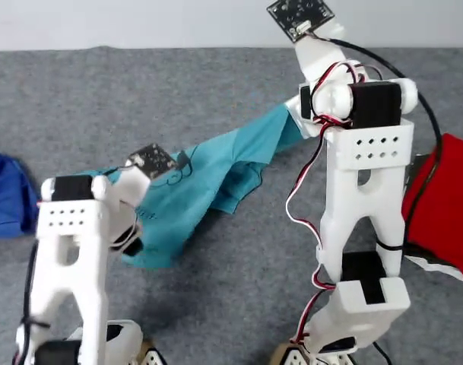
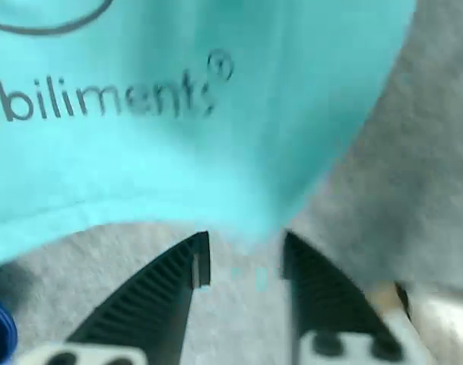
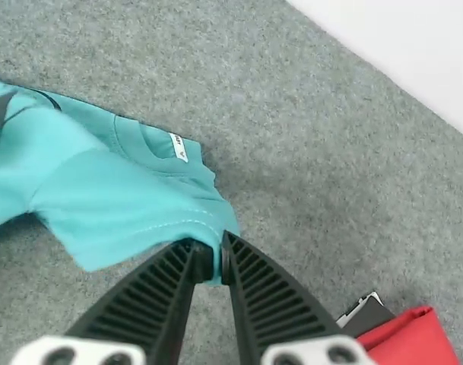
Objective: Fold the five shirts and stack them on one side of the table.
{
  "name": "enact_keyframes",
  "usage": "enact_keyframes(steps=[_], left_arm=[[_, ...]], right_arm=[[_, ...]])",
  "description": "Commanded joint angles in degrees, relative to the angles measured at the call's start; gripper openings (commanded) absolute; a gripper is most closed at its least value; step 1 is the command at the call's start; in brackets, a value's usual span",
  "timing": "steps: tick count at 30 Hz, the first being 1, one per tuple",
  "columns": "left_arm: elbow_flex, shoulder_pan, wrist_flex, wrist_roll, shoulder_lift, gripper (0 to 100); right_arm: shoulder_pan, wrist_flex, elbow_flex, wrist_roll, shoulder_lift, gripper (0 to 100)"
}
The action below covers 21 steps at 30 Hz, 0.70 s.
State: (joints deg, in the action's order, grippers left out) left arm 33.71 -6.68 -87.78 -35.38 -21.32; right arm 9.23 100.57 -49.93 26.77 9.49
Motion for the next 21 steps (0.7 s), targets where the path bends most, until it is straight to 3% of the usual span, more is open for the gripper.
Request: enact_keyframes(steps=[1,8,13,17,21], left_arm=[[-1.54,-0.26,8.35,1.93,6.51,21],[-13.49,-0.79,-2.46,1.76,12.92,17],[-14.11,5.89,-7.65,2.02,10.90,12],[-14.02,12.84,-8.00,5.27,10.99,12],[-11.03,17.58,-3.08,8.97,11.08,14]], right_arm=[[0.48,1.98,-2.81,0.00,0.13,1.0],[0.92,1.98,-2.81,0.00,0.57,1.0],[0.92,1.98,-2.81,0.00,2.77,1.0],[0.92,1.98,-2.81,0.00,4.62,1.0],[1.71,1.98,-2.81,0.00,4.97,1.0]])
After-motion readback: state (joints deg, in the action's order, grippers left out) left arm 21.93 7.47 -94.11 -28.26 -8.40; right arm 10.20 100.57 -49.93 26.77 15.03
